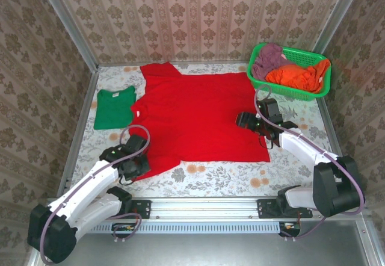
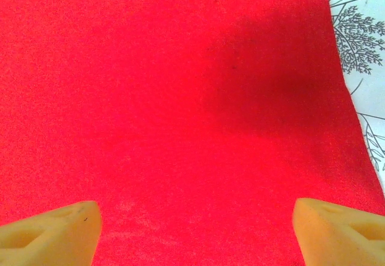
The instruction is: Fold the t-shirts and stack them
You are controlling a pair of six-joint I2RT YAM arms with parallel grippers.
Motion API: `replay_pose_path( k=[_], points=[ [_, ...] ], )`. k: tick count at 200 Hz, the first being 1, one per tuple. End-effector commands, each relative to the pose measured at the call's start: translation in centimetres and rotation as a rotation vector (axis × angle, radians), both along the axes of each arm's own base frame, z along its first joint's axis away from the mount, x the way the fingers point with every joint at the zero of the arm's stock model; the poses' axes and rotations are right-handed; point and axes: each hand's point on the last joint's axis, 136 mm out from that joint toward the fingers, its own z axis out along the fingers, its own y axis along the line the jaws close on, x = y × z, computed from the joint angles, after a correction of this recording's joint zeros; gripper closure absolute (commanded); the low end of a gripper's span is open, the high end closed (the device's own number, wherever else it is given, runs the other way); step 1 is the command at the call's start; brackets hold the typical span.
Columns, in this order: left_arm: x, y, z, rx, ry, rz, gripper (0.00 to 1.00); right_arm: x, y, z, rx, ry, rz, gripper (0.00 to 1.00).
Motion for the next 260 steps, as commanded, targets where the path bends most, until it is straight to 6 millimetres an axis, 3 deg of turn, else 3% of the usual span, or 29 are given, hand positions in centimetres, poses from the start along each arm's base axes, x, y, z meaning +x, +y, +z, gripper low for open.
replay_pose_path(
  k=[1,32,55,90,149,201,221,245,260],
  points=[
    [0.0,-0.4,1.8,-0.047,-0.017,0.057,1.00,-2.7,-2.6,-0.7,-0.063,0.066,-0.100,0.16],
    [0.1,-0.3,3.2,-0.075,-0.044,0.094,1.00,-8.1,-6.2,-2.4,-0.097,0.175,-0.244,0.18],
    [0.2,-1.2,3.9,-0.126,-0.042,0.104,1.00,-10.7,-6.7,-3.1,-0.054,0.200,-0.268,0.18],
    [0.5,-1.3,4.9,-0.132,-0.060,0.102,1.00,-12.9,-6.4,-4.3,-0.007,0.273,-0.299,0.20],
    [-0.4,-0.7,3.1,-0.126,-0.031,0.138,1.00,-12.8,-6.3,-6.7,0.006,0.344,-0.337,0.47],
    [-0.7,-0.5,2.4,-0.135,-0.029,0.166,1.00,-13.4,-6.2,-8.4,0.018,0.433,-0.359,0.53],
    [-0.6,-0.5,2.4,-0.138,-0.035,0.170,1.00,-13.7,-6.3,-8.8,0.012,0.455,-0.365,0.60],
    [-0.3,-0.7,2.4,-0.154,-0.044,0.175,1.00,-12.9,-6.5,-8.8,0.012,0.428,-0.370,0.79],
    [-0.1,-0.8,2.6,-0.162,-0.055,0.176,1.00,-12.8,-6.6,-8.6,0.007,0.426,-0.371,1.00]
  ],
)
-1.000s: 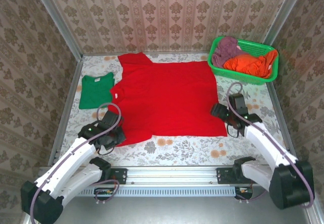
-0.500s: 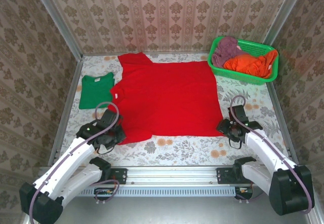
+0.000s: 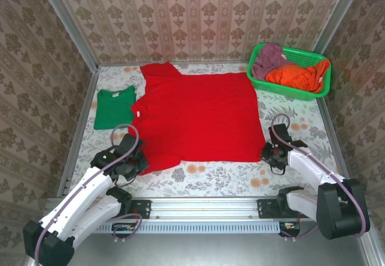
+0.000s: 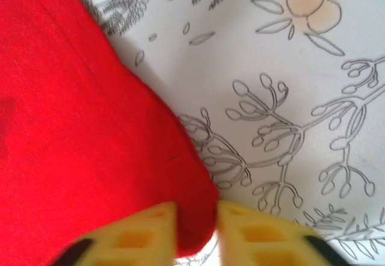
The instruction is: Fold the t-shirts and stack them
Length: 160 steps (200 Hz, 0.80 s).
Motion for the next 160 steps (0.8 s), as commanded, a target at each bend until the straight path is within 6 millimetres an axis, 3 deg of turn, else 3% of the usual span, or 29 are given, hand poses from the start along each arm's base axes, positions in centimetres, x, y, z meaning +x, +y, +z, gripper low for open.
replay_pose_path(
  k=[1,33,62,101,160],
  points=[
    [-0.1,0.0,-0.2,-0.020,0.003,0.025,1.00,0.2,-0.2,0.0,0.004,-0.005,-0.013,1.00],
    [0.2,0.3,1.1,-0.016,-0.027,0.032,1.00,-0.1,-0.4,2.2,-0.006,-0.043,-0.016,1.00],
    [0.7,0.6,3.7,-0.030,-0.081,0.058,1.00,0.2,-0.4,5.1,0.000,-0.104,-0.012,1.00],
    [2.2,0.9,5.7,-0.099,-0.119,0.102,1.00,2.0,0.0,7.7,0.010,-0.152,0.014,1.00],
    [2.9,1.5,6.2,-0.218,-0.129,0.189,1.00,5.7,-0.1,10.4,0.007,-0.205,0.048,1.00]
  ],
)
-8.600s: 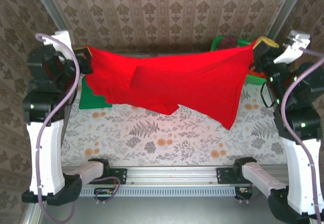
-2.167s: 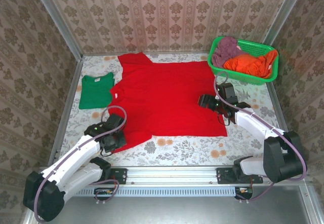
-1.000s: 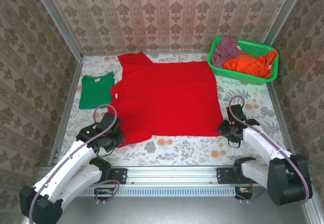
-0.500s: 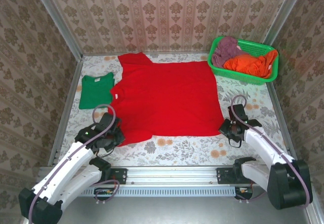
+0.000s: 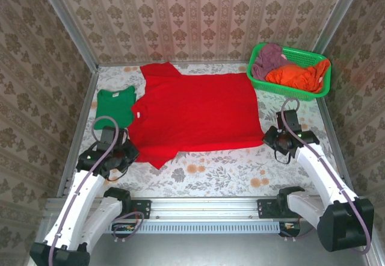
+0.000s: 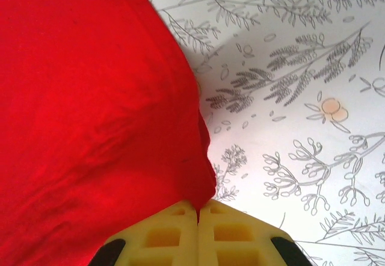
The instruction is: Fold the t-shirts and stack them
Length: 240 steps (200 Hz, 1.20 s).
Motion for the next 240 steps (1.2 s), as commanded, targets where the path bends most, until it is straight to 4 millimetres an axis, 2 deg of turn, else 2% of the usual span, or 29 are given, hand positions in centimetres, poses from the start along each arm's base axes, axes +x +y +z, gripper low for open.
replay_pose_path(
  k=[1,51,78,98,130,188,240],
  points=[
    [0.0,-0.5,0.7,-0.067,-0.024,-0.014,1.00,1.4,0.1,1.2,0.000,-0.009,0.035,1.00],
    [1.9,-0.8,0.6,-0.099,-0.040,-0.013,1.00,4.9,1.0,1.9,0.022,-0.022,0.078,1.00],
    [4.1,-1.0,1.6,-0.118,-0.098,0.000,1.00,7.1,1.5,2.2,0.035,-0.027,0.105,1.00],
    [5.5,-0.9,1.5,-0.100,-0.092,-0.007,1.00,8.6,1.7,2.1,0.033,-0.016,0.119,1.00],
    [7.3,0.0,1.2,-0.084,-0.089,0.033,1.00,11.5,2.0,1.7,0.028,-0.005,0.142,1.00],
    [10.2,1.4,2.1,-0.077,-0.109,0.088,1.00,17.3,2.5,1.7,0.019,-0.017,0.177,1.00],
    [12.8,2.3,3.1,-0.057,-0.127,0.089,1.00,20.5,2.6,1.1,0.016,-0.021,0.183,1.00]
  ],
)
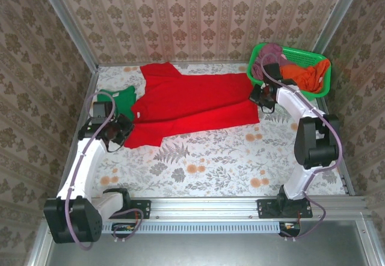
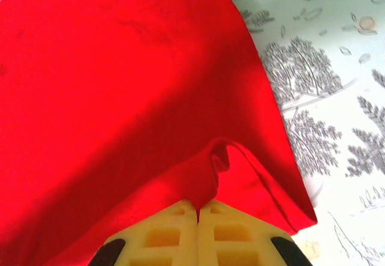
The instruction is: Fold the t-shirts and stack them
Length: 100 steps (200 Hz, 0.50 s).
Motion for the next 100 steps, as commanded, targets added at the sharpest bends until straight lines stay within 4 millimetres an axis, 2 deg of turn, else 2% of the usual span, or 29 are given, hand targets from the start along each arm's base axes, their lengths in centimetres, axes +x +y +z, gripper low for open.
replay_pose_path(
  k=[1,54,100],
  points=[
    [1.8,0.5,1.4,0.028,-0.048,-0.021,1.00,1.5,0.0,0.2,0.005,-0.012,0.014,1.00],
    [4.9,0.2,2.1,0.068,-0.076,-0.103,1.00,2.7,-0.8,-0.7,-0.004,-0.001,-0.009,1.00],
    [7.7,-0.4,2.0,0.107,-0.087,-0.215,1.00,2.4,-1.3,-0.2,-0.022,-0.006,-0.032,1.00]
  ],
)
